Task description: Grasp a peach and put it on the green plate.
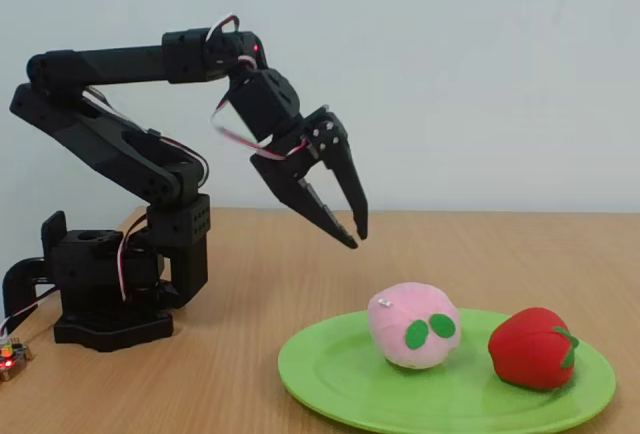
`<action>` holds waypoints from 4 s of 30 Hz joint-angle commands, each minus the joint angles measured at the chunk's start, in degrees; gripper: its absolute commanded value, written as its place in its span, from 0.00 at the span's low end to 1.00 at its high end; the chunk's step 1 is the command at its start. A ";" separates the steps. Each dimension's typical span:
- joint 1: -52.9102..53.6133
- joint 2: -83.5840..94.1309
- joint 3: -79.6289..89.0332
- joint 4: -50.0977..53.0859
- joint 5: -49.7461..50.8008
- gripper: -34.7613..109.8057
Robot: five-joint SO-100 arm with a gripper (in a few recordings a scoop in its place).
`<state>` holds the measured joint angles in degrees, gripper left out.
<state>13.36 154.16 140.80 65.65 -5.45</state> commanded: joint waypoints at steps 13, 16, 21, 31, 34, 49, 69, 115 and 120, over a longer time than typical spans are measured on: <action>-6.77 20.48 13.71 0.09 3.16 0.18; -6.59 23.82 17.49 0.00 2.02 0.18; -5.62 28.83 23.91 0.00 1.76 0.18; -5.80 34.72 29.88 0.26 1.14 0.18; -5.89 34.72 30.59 0.26 1.14 0.18; -5.45 34.72 38.06 -0.09 -0.97 0.18; -9.58 34.72 43.33 8.09 -54.14 0.18; -15.91 34.72 36.83 6.06 12.22 0.18; -15.91 34.72 36.83 5.98 12.22 0.18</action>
<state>-1.85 187.82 177.45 71.10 5.45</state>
